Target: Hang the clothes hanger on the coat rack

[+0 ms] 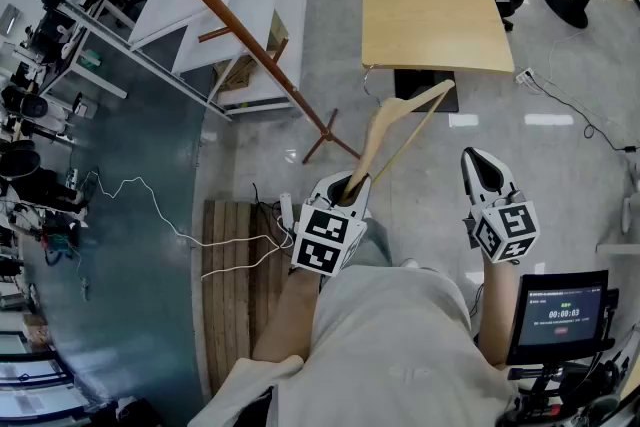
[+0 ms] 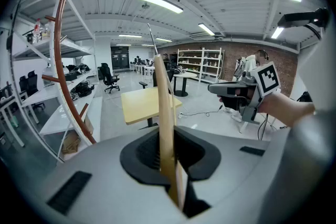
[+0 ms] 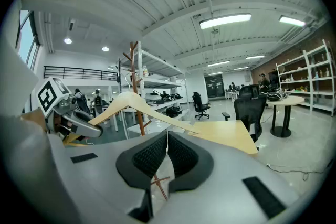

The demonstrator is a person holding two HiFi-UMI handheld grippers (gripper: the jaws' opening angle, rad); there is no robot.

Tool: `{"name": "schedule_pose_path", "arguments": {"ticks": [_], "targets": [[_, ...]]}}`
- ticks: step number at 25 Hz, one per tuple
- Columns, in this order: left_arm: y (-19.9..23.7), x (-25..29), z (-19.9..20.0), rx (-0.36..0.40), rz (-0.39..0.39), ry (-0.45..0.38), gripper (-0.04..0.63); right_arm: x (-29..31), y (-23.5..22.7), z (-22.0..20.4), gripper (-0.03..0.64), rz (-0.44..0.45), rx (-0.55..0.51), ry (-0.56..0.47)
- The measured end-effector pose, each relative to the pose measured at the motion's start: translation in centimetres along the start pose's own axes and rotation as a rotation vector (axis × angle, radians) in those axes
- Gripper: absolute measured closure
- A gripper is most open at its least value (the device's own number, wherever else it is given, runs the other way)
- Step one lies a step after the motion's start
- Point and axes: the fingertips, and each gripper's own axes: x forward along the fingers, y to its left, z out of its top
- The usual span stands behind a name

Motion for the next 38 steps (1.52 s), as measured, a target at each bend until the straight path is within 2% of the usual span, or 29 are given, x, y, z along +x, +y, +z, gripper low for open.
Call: {"name": "schedule_pose_path", "arguments": {"ticks": [3,6,9,13,23,29,34,38], "targets": [[3.1,1.1,0.4,-0.007,0.002,0.006,0.561,3.4,0.3,0.6,0.604,0.005,-0.003,0.006],[9.2,3.6,1.8,-0.010,0.017,0.009,0.561,10.2,0.3,2.2,0.604,0.015,-0.019,0.007],[14.9,5.3,3.1,0.012,0.056,0.027,0.561,16.1,0.7,4.3,0.604,0.030,-0.036,-0.005],[19.6,6.4,4.6,0.020,0.100,0.042,0.561,21.5,1.9,6.2,0.604,0.069,-0.043,-0.015],[22.7,7.5,6.8,-0.056,0.156,0.051,0.561,28.9,2.3,9.2,0.604,0.218,-0.080,0.007],[23.5,5.9,8.7,-0.058,0.193,0.052,0.561,30.7,2.9,11.3,0.604,0.313,-0.109,-0.003],[27.5,5.4,9.6,-0.076,0.252,0.033,0.561,35.6,4.3,11.7,0.604,0.407,-0.121,-0.015],[29.3,1.9,10.7,-0.082,0.310,-0.002,0.561,36.5,7.0,13.1,0.604,0.482,-0.137,-0.036]]}}
